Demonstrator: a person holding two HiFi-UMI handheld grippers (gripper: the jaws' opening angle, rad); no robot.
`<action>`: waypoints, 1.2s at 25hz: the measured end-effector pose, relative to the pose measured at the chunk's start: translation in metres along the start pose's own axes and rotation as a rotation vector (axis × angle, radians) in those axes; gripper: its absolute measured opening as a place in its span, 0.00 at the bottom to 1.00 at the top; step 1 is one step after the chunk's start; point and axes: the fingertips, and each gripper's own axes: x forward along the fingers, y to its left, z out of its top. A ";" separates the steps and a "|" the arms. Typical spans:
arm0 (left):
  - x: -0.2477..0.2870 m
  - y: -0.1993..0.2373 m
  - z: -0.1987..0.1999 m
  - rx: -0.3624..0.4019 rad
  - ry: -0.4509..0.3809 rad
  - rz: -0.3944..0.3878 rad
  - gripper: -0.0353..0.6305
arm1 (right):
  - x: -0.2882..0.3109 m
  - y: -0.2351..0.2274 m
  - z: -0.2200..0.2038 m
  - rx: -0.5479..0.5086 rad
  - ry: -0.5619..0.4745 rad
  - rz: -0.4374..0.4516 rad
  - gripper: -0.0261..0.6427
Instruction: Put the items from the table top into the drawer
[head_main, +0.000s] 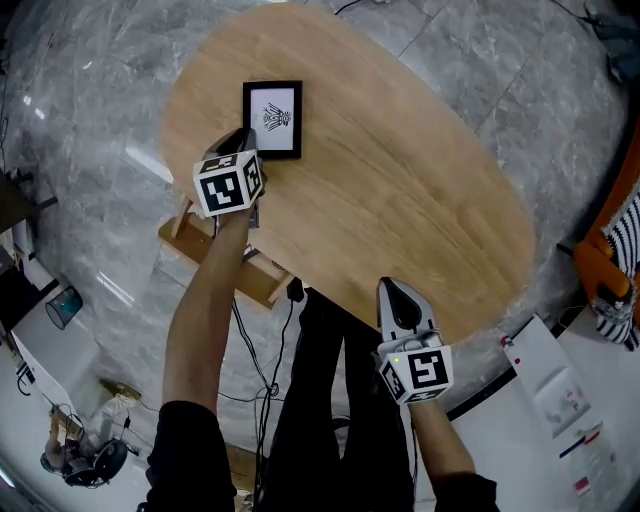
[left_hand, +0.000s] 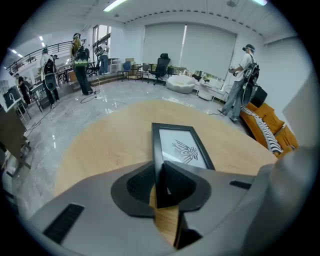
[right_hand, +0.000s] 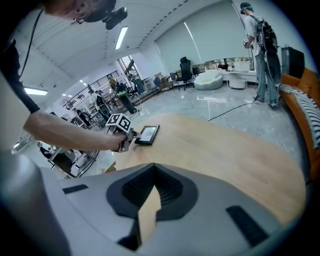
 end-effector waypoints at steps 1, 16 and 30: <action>-0.003 0.001 -0.002 -0.002 -0.001 -0.002 0.16 | 0.000 0.002 0.000 -0.002 0.000 0.004 0.05; -0.058 0.036 -0.045 -0.065 -0.011 -0.023 0.16 | 0.009 0.047 -0.010 -0.073 0.042 0.090 0.05; -0.131 0.096 -0.115 -0.196 -0.044 0.038 0.16 | 0.016 0.111 -0.031 -0.187 0.095 0.205 0.05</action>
